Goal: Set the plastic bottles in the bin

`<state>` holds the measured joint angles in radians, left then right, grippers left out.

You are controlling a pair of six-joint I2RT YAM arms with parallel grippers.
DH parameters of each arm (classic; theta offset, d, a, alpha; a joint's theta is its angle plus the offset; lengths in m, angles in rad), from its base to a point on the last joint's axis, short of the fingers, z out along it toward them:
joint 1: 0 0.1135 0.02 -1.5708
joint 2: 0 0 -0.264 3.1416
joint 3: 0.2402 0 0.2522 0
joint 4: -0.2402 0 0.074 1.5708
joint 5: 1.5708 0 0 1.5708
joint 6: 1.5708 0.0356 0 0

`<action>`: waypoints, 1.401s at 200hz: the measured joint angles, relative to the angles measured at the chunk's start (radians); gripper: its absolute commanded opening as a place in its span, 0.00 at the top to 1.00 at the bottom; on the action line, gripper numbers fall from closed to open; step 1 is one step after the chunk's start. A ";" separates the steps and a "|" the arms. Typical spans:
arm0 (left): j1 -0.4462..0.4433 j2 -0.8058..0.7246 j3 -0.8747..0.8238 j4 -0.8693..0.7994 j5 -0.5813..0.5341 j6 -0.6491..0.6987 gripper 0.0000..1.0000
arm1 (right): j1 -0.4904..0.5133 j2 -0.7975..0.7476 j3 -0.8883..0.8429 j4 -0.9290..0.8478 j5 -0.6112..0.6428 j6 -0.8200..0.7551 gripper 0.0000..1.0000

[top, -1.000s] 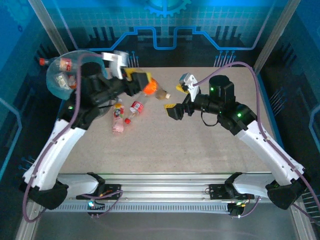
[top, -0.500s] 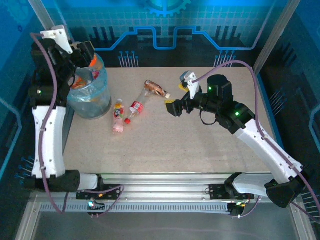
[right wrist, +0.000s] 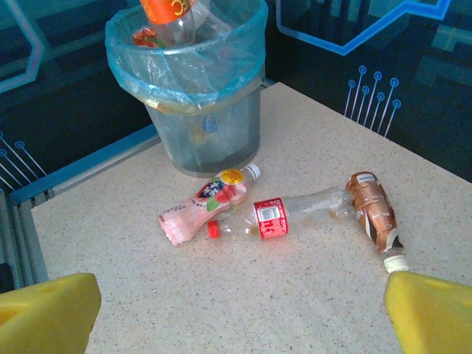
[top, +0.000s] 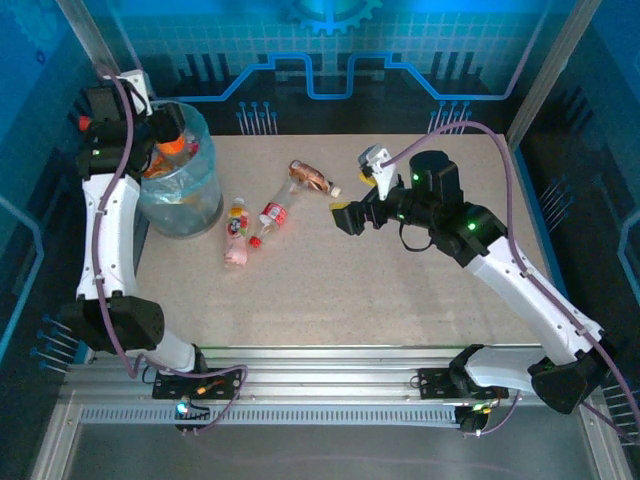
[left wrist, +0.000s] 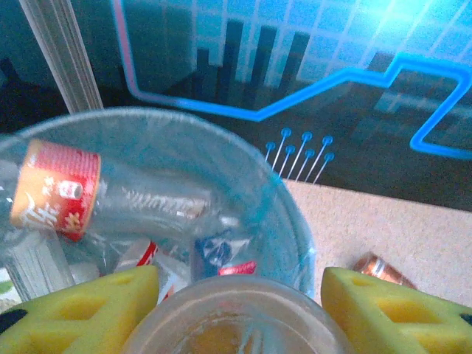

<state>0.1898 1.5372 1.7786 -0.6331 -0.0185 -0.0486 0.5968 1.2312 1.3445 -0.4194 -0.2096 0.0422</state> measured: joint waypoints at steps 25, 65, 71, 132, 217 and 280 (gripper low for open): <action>0.002 0.000 -0.100 0.028 -0.001 0.006 0.72 | 0.000 0.029 0.007 -0.003 -0.005 0.000 0.00; 0.019 0.001 -0.163 0.054 0.021 0.003 0.59 | 0.000 0.058 0.023 -0.014 -0.012 0.003 0.00; 0.026 0.002 -0.164 0.055 0.032 -0.001 0.54 | 0.000 0.060 0.023 -0.014 -0.015 0.004 0.00; 0.053 0.041 -0.056 -0.005 0.088 -0.028 0.21 | 0.000 0.063 0.026 -0.018 -0.033 0.016 0.00; 0.052 -0.026 0.091 -0.024 0.080 -0.043 0.51 | 0.000 0.065 0.026 -0.018 -0.034 0.030 0.00; -0.019 0.297 0.371 -0.159 0.103 -0.020 0.68 | 0.007 0.088 0.038 -0.019 -0.048 0.045 0.00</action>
<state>0.1707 1.8339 2.1494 -0.7918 0.0841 -0.0685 0.6041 1.3190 1.3823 -0.4389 -0.2577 0.0868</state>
